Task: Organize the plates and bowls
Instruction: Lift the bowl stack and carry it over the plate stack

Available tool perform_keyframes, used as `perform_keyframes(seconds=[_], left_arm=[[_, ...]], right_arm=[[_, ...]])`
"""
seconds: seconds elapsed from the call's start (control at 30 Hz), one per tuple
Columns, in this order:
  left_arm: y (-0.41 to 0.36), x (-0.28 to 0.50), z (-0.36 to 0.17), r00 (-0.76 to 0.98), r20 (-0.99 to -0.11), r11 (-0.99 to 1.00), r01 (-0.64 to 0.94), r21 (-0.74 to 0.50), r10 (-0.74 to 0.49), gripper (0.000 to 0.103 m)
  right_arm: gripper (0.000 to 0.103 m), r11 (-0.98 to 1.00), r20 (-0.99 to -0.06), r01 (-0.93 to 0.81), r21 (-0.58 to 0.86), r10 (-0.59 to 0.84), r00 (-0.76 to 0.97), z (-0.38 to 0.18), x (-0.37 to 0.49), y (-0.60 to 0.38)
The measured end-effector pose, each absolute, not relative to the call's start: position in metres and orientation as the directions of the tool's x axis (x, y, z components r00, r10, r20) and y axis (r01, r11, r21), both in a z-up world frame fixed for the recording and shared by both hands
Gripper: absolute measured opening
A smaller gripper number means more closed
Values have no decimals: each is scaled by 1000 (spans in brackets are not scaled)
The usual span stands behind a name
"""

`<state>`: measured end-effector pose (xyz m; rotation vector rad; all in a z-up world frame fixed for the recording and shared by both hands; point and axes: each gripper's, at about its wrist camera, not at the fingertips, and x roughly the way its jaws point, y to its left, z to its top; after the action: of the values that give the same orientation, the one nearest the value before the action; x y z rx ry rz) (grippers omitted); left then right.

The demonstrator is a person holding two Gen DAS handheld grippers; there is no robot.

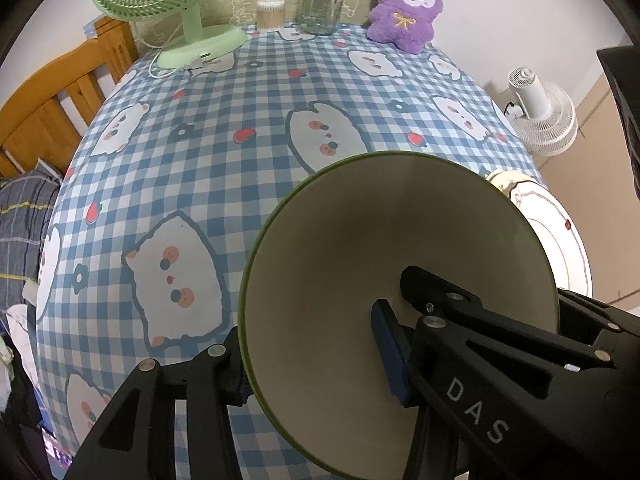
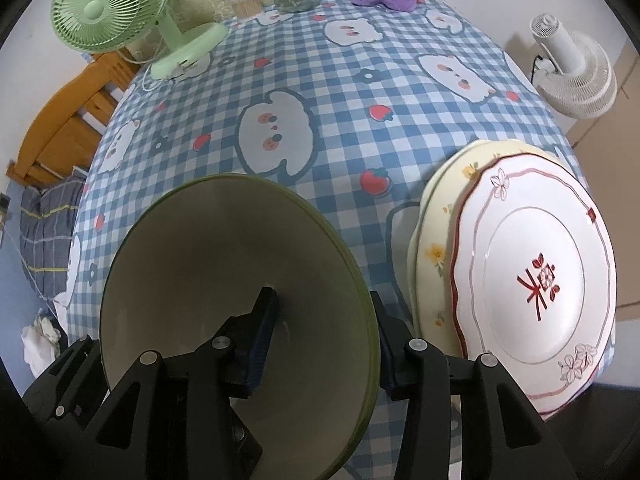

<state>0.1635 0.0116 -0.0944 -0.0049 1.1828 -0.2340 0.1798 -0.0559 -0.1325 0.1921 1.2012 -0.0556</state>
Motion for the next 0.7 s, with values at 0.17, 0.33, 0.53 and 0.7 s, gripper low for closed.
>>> perform_keyframes(seconds=[0.17, 0.33, 0.53, 0.7], left_arm=[[12, 161, -94, 331, -922, 974, 172, -150, -200, 50], [11, 156, -85, 343, -917, 972, 183, -147, -203, 50], [4, 152, -69, 374, -906, 973, 188, -137, -200, 50], [-9, 151, -53, 403, -894, 977, 164, -138, -194, 50]], right_arm=[[48, 983, -937, 151, 101, 43, 346, -130, 176, -55], [48, 979, -927, 172, 112, 40, 373, -120, 166, -57], [48, 979, -914, 167, 121, 44, 404, -105, 162, -65], [48, 983, -903, 138, 117, 48, 426, -87, 162, -77]])
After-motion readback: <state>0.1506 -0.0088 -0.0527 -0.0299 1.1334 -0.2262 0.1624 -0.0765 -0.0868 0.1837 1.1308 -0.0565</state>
